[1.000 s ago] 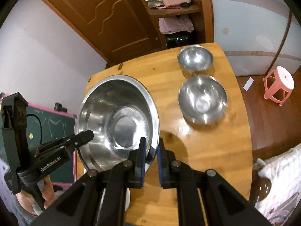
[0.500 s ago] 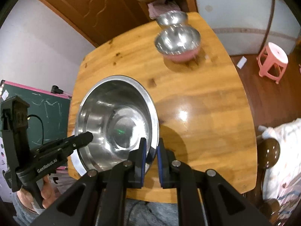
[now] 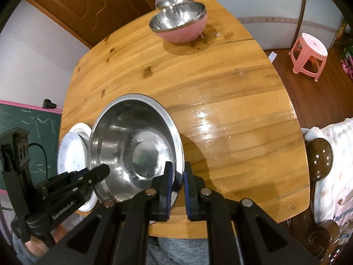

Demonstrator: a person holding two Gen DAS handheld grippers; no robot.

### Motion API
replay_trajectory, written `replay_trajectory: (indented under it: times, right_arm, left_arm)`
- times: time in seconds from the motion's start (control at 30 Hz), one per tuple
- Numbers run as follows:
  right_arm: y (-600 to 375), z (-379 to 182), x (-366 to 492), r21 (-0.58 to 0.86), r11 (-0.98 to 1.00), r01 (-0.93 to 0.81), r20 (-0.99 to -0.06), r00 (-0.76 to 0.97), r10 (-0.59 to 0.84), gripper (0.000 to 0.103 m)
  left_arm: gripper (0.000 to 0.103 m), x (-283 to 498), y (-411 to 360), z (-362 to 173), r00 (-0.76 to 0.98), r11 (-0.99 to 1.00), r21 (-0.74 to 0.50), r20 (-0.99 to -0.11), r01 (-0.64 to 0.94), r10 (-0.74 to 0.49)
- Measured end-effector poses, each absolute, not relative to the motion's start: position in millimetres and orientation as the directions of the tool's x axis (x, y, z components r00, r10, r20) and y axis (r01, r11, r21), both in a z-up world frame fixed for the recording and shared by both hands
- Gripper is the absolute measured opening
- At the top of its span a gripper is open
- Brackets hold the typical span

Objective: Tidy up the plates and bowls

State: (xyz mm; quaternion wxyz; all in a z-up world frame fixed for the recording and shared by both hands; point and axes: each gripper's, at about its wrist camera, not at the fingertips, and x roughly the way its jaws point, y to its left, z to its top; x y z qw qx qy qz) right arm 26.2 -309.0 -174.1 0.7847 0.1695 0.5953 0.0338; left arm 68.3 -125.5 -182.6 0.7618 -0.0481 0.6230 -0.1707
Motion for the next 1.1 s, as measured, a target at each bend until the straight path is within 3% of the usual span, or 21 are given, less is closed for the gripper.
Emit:
replay_trajectory:
  times: [0.67,1.0,1.1]
  right_arm:
    - [-301.9,-200.0,30.6,0.282,0.947,0.153,-0.938,0.249,0.240,0.009]
    - [-300.4,-200.5,31.9,0.268,0.953,0.144,-0.943,0.241,0.229,0.010]
    - [-303.4,-200.8,31.3,0.294,0.944,0.149,-0.936,0.245,0.253,0.010]
  left_arm:
    - [0.014,73.7,-124.6,-203.8,0.160,0.946,-0.251,-0.945,0.204,-0.285]
    - [0.055,75.0,-118.7,-198.9,0.193,0.954,-0.238,-0.943,0.184,-0.272]
    - [0.058,75.8,-118.2,-192.7,0.216,0.955,-0.233,-0.938,0.183,-0.270]
